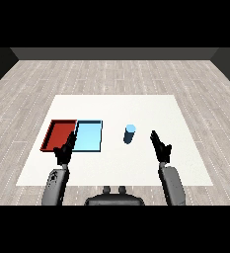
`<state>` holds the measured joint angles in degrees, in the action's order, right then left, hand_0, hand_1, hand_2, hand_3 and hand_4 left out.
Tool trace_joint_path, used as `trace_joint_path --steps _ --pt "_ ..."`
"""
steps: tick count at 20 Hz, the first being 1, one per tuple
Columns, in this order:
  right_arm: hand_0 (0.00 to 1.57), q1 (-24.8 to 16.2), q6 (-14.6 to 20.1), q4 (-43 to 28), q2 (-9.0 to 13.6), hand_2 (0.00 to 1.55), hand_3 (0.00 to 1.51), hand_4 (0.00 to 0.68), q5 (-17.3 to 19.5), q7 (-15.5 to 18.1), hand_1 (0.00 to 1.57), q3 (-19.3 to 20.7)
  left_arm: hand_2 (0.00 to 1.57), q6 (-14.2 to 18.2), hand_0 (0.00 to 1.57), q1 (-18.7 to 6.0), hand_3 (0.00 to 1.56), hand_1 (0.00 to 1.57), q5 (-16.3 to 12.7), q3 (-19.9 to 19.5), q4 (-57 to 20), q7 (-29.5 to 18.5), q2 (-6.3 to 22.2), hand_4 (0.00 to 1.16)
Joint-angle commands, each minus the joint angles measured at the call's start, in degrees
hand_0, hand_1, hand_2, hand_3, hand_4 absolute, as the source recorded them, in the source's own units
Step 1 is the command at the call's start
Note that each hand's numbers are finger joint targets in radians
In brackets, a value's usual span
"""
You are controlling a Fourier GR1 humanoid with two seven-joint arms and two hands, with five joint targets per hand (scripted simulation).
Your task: Pick the blue can and put it in the blue box
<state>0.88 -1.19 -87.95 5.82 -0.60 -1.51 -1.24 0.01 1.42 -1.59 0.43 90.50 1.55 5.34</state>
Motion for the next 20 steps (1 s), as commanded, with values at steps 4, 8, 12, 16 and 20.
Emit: trace_joint_path --steps 4,8,12,16,20 --pt "0.00 12.59 0.24 9.80 1.52 0.00 0.00 0.000 -0.48 1.41 0.00 5.70 0.00 -0.43 0.00 -2.10 0.00 0.00 0.44 -1.55 0.47 -0.58 0.67 0.00" --pt "0.00 13.48 -3.40 4.77 -2.64 0.00 0.00 0.000 -7.07 8.82 0.00 5.53 0.00 -1.98 0.00 -4.47 0.00 0.00 -2.32 -1.62 5.66 -15.51 -2.03 0.00" --pt "0.00 18.18 -9.79 12.77 2.54 0.00 0.00 0.000 -11.05 14.00 0.00 10.79 0.00 -5.75 0.00 -1.13 0.00 0.00 -5.28 -3.69 6.56 -21.42 -0.63 0.00" --pt "0.00 19.89 -10.59 16.00 2.84 0.00 0.00 0.000 -11.55 14.69 0.00 11.18 0.00 -5.99 0.00 -3.81 0.00 0.00 -3.68 -4.07 -1.42 -26.52 -1.38 0.00" --pt "0.00 21.18 -8.45 18.37 2.16 0.00 0.00 0.000 -9.40 15.61 0.00 9.79 0.00 -4.30 0.00 -3.19 0.00 0.00 -2.96 -2.69 1.92 -24.09 -2.93 0.00"
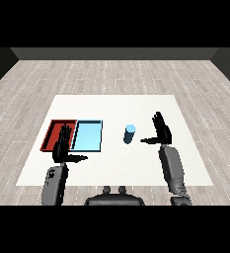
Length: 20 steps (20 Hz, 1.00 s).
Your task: Pick the blue can and put it in the blue box
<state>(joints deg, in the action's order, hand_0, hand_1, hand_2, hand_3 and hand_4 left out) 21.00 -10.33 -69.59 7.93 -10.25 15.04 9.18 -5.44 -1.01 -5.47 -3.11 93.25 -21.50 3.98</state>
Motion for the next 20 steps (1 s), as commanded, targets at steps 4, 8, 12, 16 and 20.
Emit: trace_joint_path --steps 4,8,12,16,20 --pt "0.00 1.48 -1.81 2.14 0.81 0.00 0.00 0.000 -1.61 0.10 0.00 0.06 0.00 -0.49 0.00 1.50 0.00 0.00 0.87 0.68 -1.13 -3.35 -1.26 0.00" --pt "0.00 0.22 -2.05 0.90 -0.06 0.00 0.00 0.000 -1.85 0.05 0.00 -0.87 0.00 -1.69 0.00 2.81 0.00 0.00 -1.54 -1.13 4.57 0.28 0.63 0.00" --pt "0.00 0.73 0.30 -0.07 -2.53 0.00 0.00 0.000 -2.52 -1.22 0.00 -1.81 0.00 0.13 0.00 -3.69 0.00 0.00 -1.06 -1.63 -0.15 1.58 0.10 0.00" --pt "0.00 2.25 2.10 1.03 -4.09 0.00 0.00 0.000 -3.03 -3.53 0.00 -2.50 0.00 -1.77 0.00 -1.71 0.00 0.00 -1.42 -1.78 -2.89 -3.24 -0.29 0.00" --pt "0.00 7.15 2.37 13.07 -5.50 0.00 0.00 0.000 -2.94 4.45 0.00 -0.59 0.00 0.30 0.00 -1.95 0.00 0.00 -0.54 -1.29 -0.32 -0.27 -0.74 0.00"
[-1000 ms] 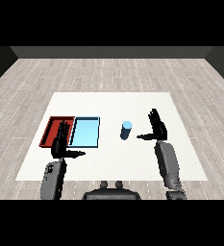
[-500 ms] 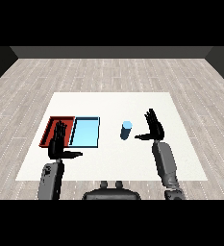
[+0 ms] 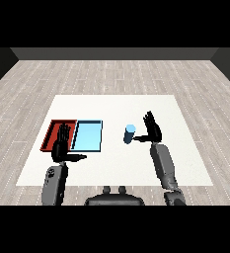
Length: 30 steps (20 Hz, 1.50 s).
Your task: Pick the blue can and put it in the blue box
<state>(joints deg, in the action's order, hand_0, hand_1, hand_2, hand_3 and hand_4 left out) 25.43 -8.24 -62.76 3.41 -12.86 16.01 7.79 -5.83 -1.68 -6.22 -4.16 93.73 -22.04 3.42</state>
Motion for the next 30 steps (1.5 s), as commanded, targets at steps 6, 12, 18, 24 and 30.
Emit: trace_joint_path --steps 6,12,18,24,30 --pt "0.00 1.34 2.56 7.85 -3.28 0.00 0.00 0.000 -1.62 4.73 0.00 -1.78 0.00 -2.49 0.00 0.16 0.00 0.00 -2.67 -2.34 0.39 1.36 2.23 0.00" --pt "0.00 2.93 -1.56 13.18 -1.68 0.00 0.00 0.000 -2.92 5.69 0.00 0.52 0.00 1.23 0.00 2.53 0.00 0.00 0.19 0.90 3.12 0.35 -1.93 0.00" --pt "0.00 6.33 0.55 19.38 -2.86 0.00 0.00 0.000 -3.32 8.75 0.00 0.06 0.00 -0.68 0.00 1.45 0.00 0.00 -0.22 -0.32 -0.32 -1.02 -0.38 0.00" --pt "0.00 11.71 -0.52 29.17 -1.54 0.00 0.00 0.000 -4.65 13.15 0.00 1.12 0.00 2.14 0.00 1.89 0.00 0.00 1.46 1.74 3.17 2.34 -2.03 0.00" --pt "0.00 15.71 1.92 32.26 -3.39 0.00 0.00 0.000 -6.21 12.62 0.00 0.84 0.00 -2.72 0.00 -0.84 0.00 0.00 -2.98 -3.11 -1.68 -0.65 1.79 0.00"
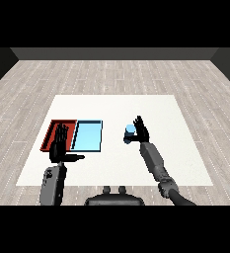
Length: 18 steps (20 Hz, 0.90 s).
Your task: Pick the blue can and put it in the blue box
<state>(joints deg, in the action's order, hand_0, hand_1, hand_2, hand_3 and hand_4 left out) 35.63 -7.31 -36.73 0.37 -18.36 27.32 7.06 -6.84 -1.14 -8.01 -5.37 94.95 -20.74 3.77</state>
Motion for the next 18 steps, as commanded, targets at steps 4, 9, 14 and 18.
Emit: trace_joint_path --steps 4,9,14,18 --pt "0.00 3.25 0.69 6.08 -0.35 0.00 0.00 0.000 -1.34 1.59 0.00 -1.59 0.00 1.35 0.00 -2.55 0.00 0.00 0.96 -0.17 -1.28 0.72 -0.07 0.00" --pt "0.00 6.46 -1.30 12.84 -0.26 0.00 0.00 0.000 -0.93 5.13 0.00 -0.23 0.00 -0.37 0.00 -0.71 0.00 0.00 -0.07 -1.18 -2.70 -1.05 0.62 0.00" --pt "0.00 7.28 1.91 15.84 -0.34 0.00 0.00 0.000 -6.50 6.35 0.00 -8.08 0.00 1.02 0.00 -0.55 0.00 0.00 1.18 1.06 -0.88 -0.63 -1.29 0.00" --pt "1.49 10.80 16.23 16.79 -0.33 1.51 1.48 0.600 -2.13 4.50 1.49 -1.85 0.00 0.56 0.00 0.35 0.00 0.00 -0.94 -0.97 1.93 2.90 0.56 0.00"
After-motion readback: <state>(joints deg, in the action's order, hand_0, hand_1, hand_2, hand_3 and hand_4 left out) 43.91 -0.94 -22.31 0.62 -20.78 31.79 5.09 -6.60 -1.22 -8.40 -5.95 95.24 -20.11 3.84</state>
